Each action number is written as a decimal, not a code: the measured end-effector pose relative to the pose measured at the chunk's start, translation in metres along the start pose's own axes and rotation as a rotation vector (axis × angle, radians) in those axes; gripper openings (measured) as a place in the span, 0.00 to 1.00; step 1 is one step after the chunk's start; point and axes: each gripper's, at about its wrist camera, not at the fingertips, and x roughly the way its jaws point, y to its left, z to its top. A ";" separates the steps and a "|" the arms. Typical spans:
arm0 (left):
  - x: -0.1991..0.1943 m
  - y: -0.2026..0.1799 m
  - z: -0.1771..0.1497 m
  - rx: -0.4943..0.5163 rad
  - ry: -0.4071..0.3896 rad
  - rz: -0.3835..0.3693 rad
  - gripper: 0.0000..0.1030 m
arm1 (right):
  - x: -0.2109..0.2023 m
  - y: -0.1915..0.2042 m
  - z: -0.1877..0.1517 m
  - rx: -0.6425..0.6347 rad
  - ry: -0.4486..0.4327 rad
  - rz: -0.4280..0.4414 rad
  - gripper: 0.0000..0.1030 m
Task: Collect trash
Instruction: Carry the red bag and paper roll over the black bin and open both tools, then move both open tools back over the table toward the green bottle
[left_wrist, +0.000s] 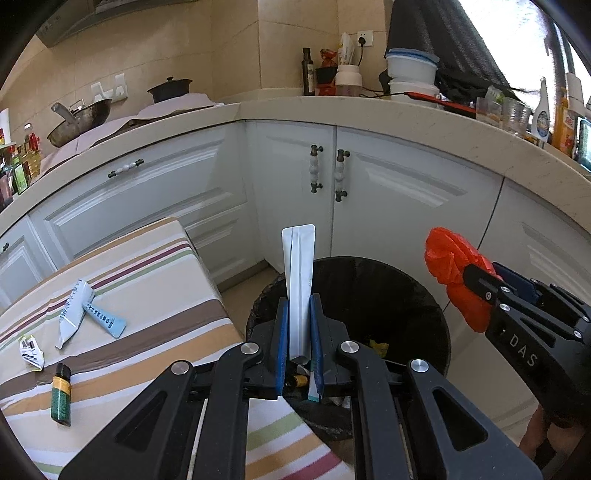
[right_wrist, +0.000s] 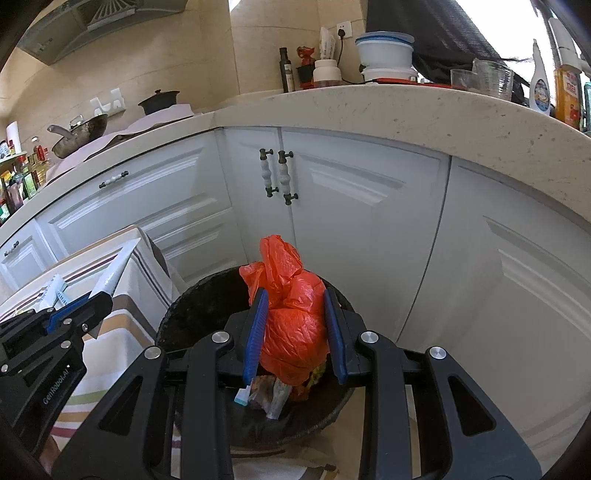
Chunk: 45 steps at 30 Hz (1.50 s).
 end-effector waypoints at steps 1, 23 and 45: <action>0.003 -0.001 0.001 -0.002 0.004 0.005 0.12 | 0.003 0.001 0.001 0.001 -0.001 -0.001 0.29; 0.041 -0.002 0.007 -0.017 0.058 0.055 0.31 | 0.049 0.008 0.005 -0.002 -0.006 -0.052 0.47; 0.018 0.023 0.005 -0.069 0.033 0.079 0.52 | 0.030 0.016 0.007 -0.008 -0.015 -0.050 0.48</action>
